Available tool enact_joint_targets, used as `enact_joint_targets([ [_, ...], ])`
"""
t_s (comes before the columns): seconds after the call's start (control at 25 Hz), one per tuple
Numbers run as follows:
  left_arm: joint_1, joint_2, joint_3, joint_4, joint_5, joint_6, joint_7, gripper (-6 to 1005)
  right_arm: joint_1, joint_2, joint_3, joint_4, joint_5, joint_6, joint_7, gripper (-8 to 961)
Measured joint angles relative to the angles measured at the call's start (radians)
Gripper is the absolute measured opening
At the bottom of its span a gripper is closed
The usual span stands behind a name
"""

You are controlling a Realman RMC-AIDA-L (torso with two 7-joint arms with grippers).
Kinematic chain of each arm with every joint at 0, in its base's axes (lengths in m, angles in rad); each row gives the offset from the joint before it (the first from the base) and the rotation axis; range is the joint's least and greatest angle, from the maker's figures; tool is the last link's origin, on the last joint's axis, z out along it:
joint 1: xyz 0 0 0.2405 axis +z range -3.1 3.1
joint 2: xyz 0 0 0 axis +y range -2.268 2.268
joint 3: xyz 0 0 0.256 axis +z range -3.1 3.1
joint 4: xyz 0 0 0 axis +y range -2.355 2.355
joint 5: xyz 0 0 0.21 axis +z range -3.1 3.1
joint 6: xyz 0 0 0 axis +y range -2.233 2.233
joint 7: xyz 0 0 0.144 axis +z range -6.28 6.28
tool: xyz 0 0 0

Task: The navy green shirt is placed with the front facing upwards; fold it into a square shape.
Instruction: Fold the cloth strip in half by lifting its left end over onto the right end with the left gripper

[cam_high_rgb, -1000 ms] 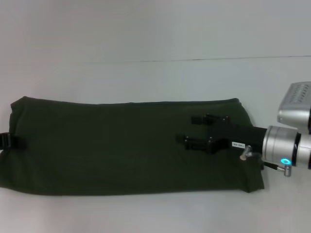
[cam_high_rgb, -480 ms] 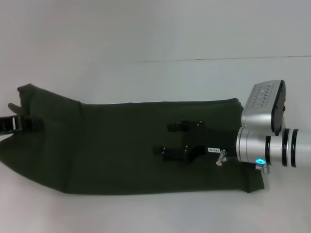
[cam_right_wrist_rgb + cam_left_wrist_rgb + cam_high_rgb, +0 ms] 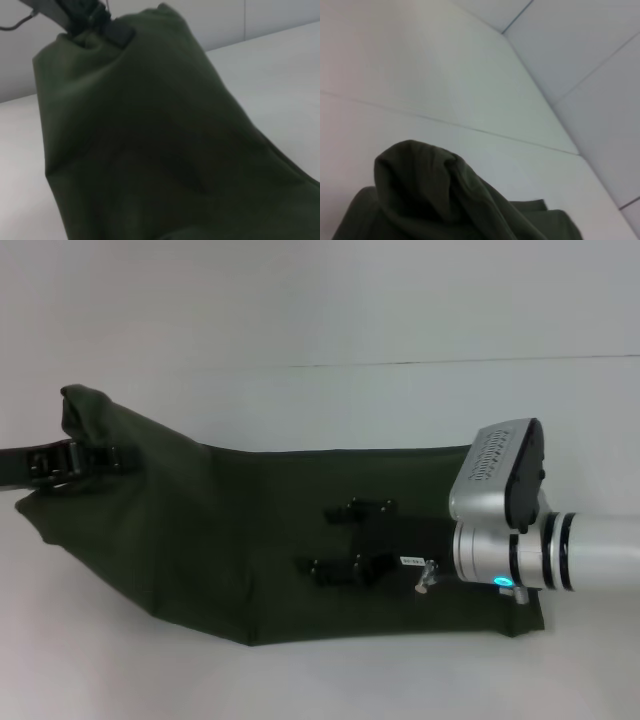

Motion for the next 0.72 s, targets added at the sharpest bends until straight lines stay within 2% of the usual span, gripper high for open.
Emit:
enact_joint_targets([
  [0.48, -0.01, -0.012, 0.002, -0.002, -0.105, 0.052, 0.032, 70, 0.016, 0.002, 0.015, 0.037, 0.004, 0.055, -0.026, 868],
  [0.6, -0.021, -0.021, 0.004, -0.002, -0.108, 0.055, 0.029, 68, -0.021, -0.009, 0.034, 0.027, 0.028, 0.037, -0.022, 868],
  [0.72, -0.037, -0.034, 0.027, -0.002, -0.108, 0.055, 0.023, 69, -0.107, -0.019, 0.052, -0.059, 0.066, -0.035, 0.012, 868],
])
